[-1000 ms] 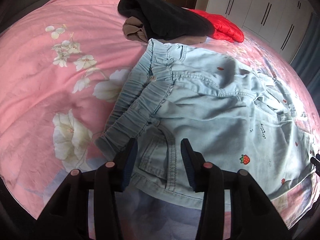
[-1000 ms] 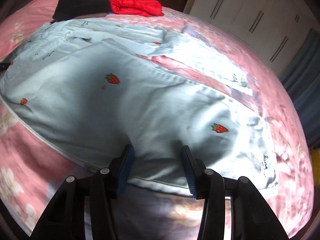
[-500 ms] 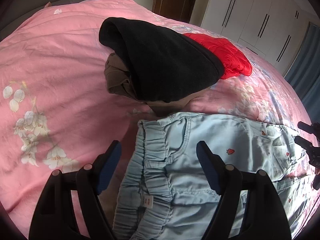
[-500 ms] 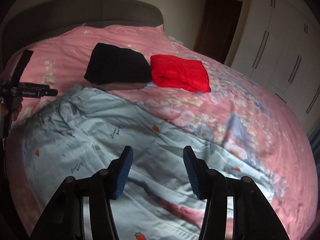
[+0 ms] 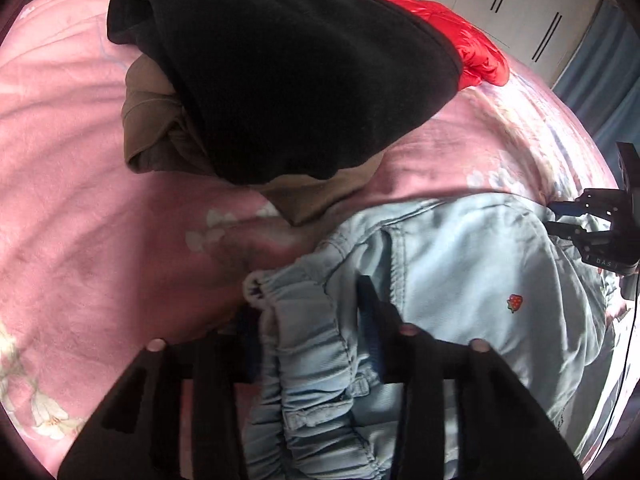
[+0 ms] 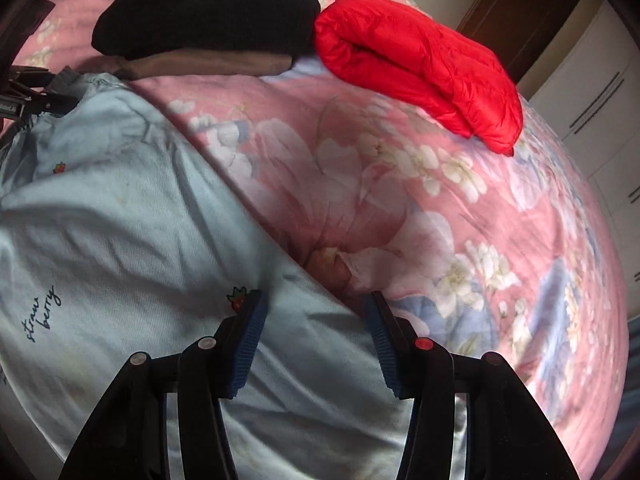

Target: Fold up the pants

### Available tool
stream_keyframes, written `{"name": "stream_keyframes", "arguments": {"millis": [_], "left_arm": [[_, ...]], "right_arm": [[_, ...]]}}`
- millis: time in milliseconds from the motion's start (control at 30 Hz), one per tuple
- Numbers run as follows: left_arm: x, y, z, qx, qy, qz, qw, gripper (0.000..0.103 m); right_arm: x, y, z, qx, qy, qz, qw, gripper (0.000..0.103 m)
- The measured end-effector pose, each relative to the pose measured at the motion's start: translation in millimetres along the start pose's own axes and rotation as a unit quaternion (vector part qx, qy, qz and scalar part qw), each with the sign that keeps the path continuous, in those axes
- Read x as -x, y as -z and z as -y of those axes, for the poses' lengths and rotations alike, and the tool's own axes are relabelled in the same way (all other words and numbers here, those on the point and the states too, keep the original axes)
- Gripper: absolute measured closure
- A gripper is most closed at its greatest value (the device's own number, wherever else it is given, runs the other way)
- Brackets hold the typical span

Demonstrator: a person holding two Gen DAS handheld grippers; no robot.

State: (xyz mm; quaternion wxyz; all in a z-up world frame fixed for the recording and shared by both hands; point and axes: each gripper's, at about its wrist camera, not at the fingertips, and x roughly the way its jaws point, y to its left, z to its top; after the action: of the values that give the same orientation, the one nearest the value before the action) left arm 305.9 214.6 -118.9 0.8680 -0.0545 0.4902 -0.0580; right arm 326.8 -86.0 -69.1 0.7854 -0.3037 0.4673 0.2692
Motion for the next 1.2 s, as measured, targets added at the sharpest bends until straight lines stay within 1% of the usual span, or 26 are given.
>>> {"name": "stream_keyframes", "arguments": {"millis": [33, 67, 100, 133, 167, 200, 267, 300, 333, 400, 467, 533, 633, 667, 767, 800, 933, 1033, 1100, 1167, 1200], "left_arm": [[3, 1, 1, -0.008, 0.000, 0.003, 1.0000, 0.077], [6, 1, 3, -0.019, -0.003, 0.005, 0.9998, 0.080], [9, 2, 5, -0.025, -0.005, 0.010, 0.9996, 0.080], [11, 3, 5, -0.024, -0.008, 0.017, 0.9995, 0.080], [9, 3, 5, -0.017, -0.011, 0.017, 0.9997, 0.080], [4, 2, 5, -0.007, -0.018, 0.010, 0.9998, 0.081], [5, 1, 11, -0.002, -0.035, 0.010, 0.9993, 0.083], [13, 1, 14, -0.010, -0.042, 0.019, 0.9989, 0.084], [24, 3, 16, -0.015, -0.040, 0.034, 0.9985, 0.086], [50, 6, 19, -0.020, -0.024, 0.065, 0.9974, 0.086], [77, 11, 19, -0.020, -0.009, 0.087, 0.9960, 0.087], [102, 20, 23, -0.031, 0.001, 0.109, 0.9935, 0.087], [137, 41, 28, -0.049, 0.007, 0.137, 0.9893, 0.087], [148, 48, 29, -0.055, 0.008, 0.142, 0.9883, 0.087], [170, 73, 36, -0.084, 0.012, 0.154, 0.9844, 0.087], [175, 87, 39, -0.097, 0.010, 0.157, 0.9827, 0.087], [187, 130, 49, -0.156, -0.016, 0.157, 0.9751, 0.086], [182, 163, 49, -0.201, -0.047, 0.143, 0.9680, 0.085], [173, 183, 50, -0.221, -0.058, 0.126, 0.9653, 0.084], [157, 197, 50, -0.249, -0.087, 0.109, 0.9584, 0.082], [148, 203, 51, -0.266, -0.106, 0.099, 0.9529, 0.081]], "right_arm": [[-1, 0, 2, -0.010, -0.016, -0.002, 1.000, 0.054], [0, -1, 2, -0.013, -0.029, -0.004, 0.999, 0.064], [3, -1, -1, -0.008, -0.041, -0.006, 0.999, 0.072], [6, -1, -7, 0.001, -0.043, -0.006, 0.999, 0.090], [9, -1, -14, 0.015, -0.033, -0.005, 0.999, 0.094], [12, -1, -19, 0.026, -0.023, -0.003, 0.999, 0.095], [10, 1, -22, 0.018, -0.004, -0.004, 1.000, 0.098], [7, 2, -25, 0.009, 0.004, -0.005, 1.000, 0.098], [8, 1, -29, 0.004, 0.020, -0.003, 1.000, 0.098], [22, 2, -38, -0.004, 0.056, 0.011, 0.998, 0.098], [50, 7, -40, -0.022, 0.062, 0.039, 0.997, 0.098], [87, 17, -43, -0.029, 0.078, 0.071, 0.994, 0.098], [141, 30, -47, -0.045, 0.081, 0.118, 0.989, 0.098], [154, 34, -48, -0.043, 0.086, 0.129, 0.987, 0.098], [188, 53, -73, -0.032, 0.101, 0.148, 0.983, 0.098], [194, 58, -79, -0.032, 0.101, 0.152, 0.983, 0.098], [218, 92, -113, -0.017, 0.107, 0.152, 0.982, 0.098], [225, 116, -142, 0.002, 0.104, 0.143, 0.984, 0.098], [222, 130, -159, 0.012, 0.094, 0.129, 0.987, 0.098], [213, 146, -179, 0.019, 0.076, 0.109, 0.991, 0.098], [204, 152, -188, 0.026, 0.071, 0.094, 0.993, 0.098]]}}
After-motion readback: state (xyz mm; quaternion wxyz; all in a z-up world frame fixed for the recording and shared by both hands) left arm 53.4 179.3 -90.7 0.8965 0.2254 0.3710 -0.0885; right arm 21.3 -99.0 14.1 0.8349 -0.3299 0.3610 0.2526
